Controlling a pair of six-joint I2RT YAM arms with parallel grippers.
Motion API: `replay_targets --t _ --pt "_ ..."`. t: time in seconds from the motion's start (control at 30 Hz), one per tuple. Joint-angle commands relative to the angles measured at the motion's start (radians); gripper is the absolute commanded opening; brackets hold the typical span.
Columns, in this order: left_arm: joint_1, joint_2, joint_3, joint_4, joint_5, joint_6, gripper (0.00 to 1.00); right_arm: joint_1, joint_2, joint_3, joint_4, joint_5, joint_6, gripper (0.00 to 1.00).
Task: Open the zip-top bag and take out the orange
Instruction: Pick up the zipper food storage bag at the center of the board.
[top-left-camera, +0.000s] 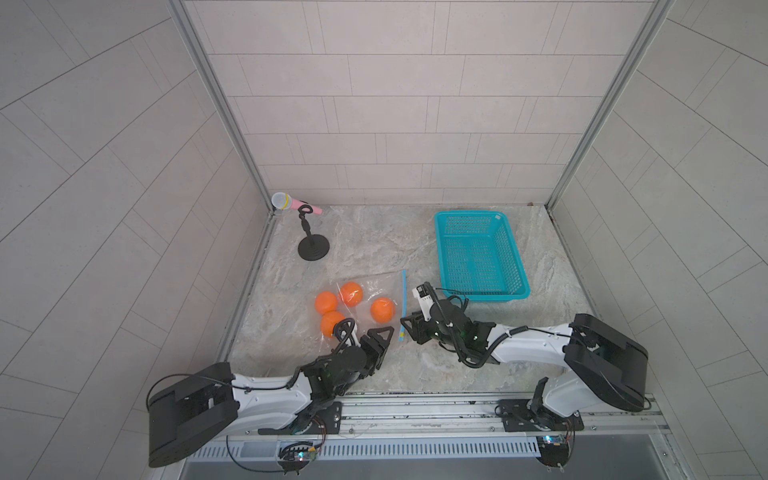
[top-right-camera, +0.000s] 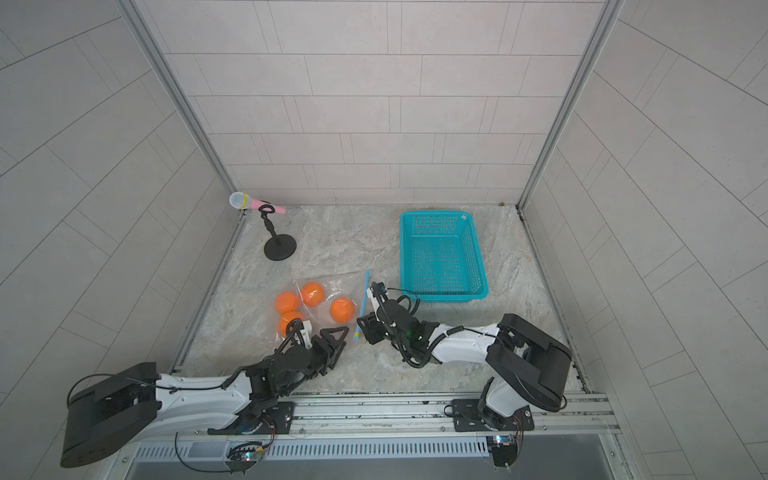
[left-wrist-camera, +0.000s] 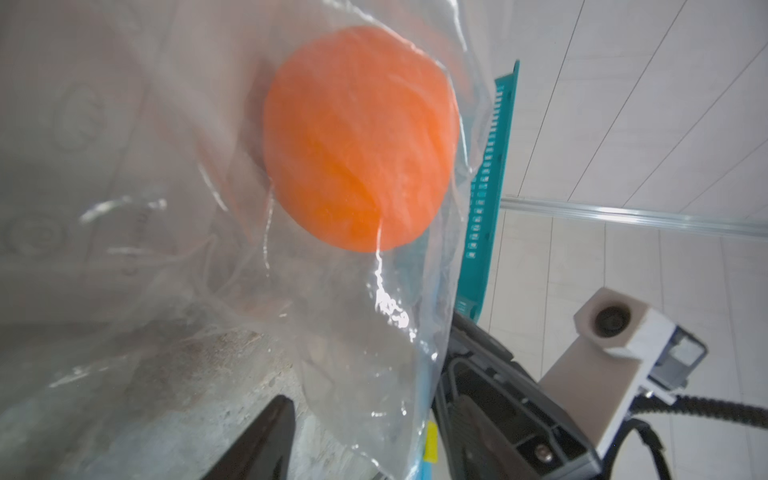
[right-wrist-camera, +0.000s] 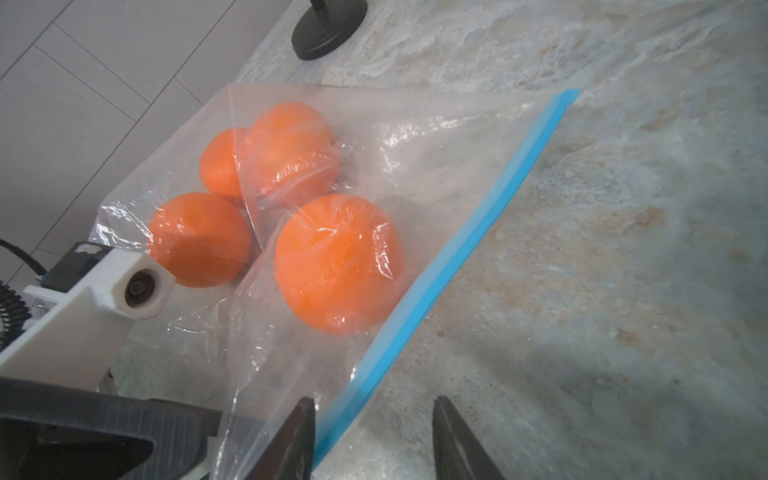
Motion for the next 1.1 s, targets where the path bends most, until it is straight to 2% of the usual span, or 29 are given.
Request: replay_targets --t 0.0,0.07,0.2,0.33,0.4,0.47,0.57,0.7,0.73,0.87,0.93,1.0,1.07 --pt "-0.005 0.047 0.044 0.063 -0.007 0.015 0.57 -0.012 0.021 0.021 0.039 -0.011 0.002 0.47" --pt "-0.006 0.099 0.039 0.123 -0.007 0.005 0.56 -0.02 0.022 0.021 0.05 -0.02 0.006 0.47" --pt "-0.009 0.237 0.029 0.297 0.001 0.018 0.42 -0.021 0.021 0.021 0.062 -0.033 0.009 0.47" --pt "-0.036 0.373 0.044 0.442 0.013 0.006 0.38 -0.021 0.038 0.021 0.075 -0.03 0.018 0.47" --pt "-0.041 0.4 0.052 0.452 0.024 -0.003 0.37 -0.021 0.043 0.021 0.08 -0.027 0.02 0.47" --pt "-0.052 0.382 0.045 0.453 0.004 0.002 0.38 -0.023 0.043 0.02 0.082 -0.024 0.021 0.47" --pt "-0.053 0.258 0.018 0.414 -0.061 0.05 0.41 -0.025 0.039 0.01 0.086 -0.025 0.022 0.46" --pt "-0.057 0.089 0.111 0.004 -0.041 0.039 0.41 -0.029 0.035 0.007 0.088 -0.034 0.022 0.46" --pt "-0.063 0.088 0.116 -0.012 -0.044 0.046 0.4 -0.031 0.034 0.01 0.083 -0.041 0.021 0.46" --pt "-0.065 0.186 0.026 0.289 -0.068 0.054 0.31 -0.033 0.025 0.011 0.079 -0.055 0.018 0.46" --pt "-0.065 0.228 0.035 0.294 -0.058 0.035 0.37 -0.032 0.02 0.007 0.082 -0.056 0.022 0.46" --pt "-0.065 0.274 0.042 0.3 -0.046 0.019 0.53 -0.034 0.013 0.005 0.075 -0.049 0.02 0.46" --pt "-0.065 0.318 0.016 0.423 -0.053 0.024 0.56 -0.036 0.004 0.004 0.069 -0.05 0.021 0.46"
